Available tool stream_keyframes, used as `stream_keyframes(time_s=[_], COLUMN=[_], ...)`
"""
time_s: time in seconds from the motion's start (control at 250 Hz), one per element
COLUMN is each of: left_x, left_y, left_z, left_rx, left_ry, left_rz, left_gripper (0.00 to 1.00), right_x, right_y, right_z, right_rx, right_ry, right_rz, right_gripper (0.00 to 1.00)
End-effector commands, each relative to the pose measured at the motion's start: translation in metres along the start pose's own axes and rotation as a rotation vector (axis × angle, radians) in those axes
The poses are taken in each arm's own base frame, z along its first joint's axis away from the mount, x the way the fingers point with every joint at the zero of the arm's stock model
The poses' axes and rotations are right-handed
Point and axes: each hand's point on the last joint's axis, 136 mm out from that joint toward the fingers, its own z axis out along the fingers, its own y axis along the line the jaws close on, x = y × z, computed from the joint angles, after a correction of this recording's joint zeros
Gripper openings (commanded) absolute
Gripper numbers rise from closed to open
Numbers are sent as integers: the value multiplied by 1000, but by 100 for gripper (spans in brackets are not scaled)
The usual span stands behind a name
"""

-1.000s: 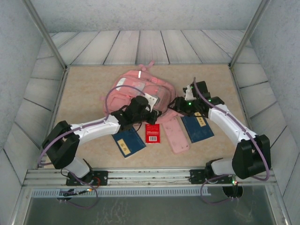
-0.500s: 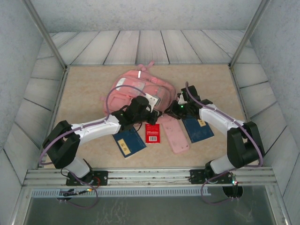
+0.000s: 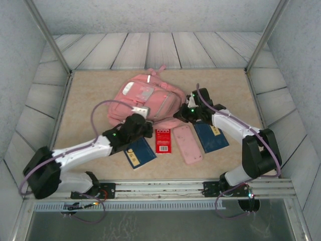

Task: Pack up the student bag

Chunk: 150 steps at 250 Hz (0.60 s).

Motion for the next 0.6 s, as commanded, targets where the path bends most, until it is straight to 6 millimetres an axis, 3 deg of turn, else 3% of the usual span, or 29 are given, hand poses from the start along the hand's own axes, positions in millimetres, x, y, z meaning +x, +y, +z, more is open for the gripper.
stream_keyframes(time_s=[0.0, 0.096, 0.188, 0.412, 0.596], left_x=[-6, 1, -1, -10, -7], left_y=[95, 142, 157, 157, 135], left_z=[-31, -54, -64, -58, -22], left_rx=[-344, -490, -520, -515, -381], left_ry=[-137, -172, -198, -196, -125], left_rz=[-171, -217, -205, -179, -102], left_gripper=[0, 0, 0, 0, 0], right_x=[-26, -29, -30, -53, -85], right_y=[-1, 4, 7, 10, -2], right_z=[-16, -17, -12, 9, 36], right_rx=[25, 21, 5, 2, 65], right_ry=[-65, -52, -36, -49, -85], right_rz=[-46, -70, -80, -118, -167], right_gripper=[0, 0, 0, 0, 0])
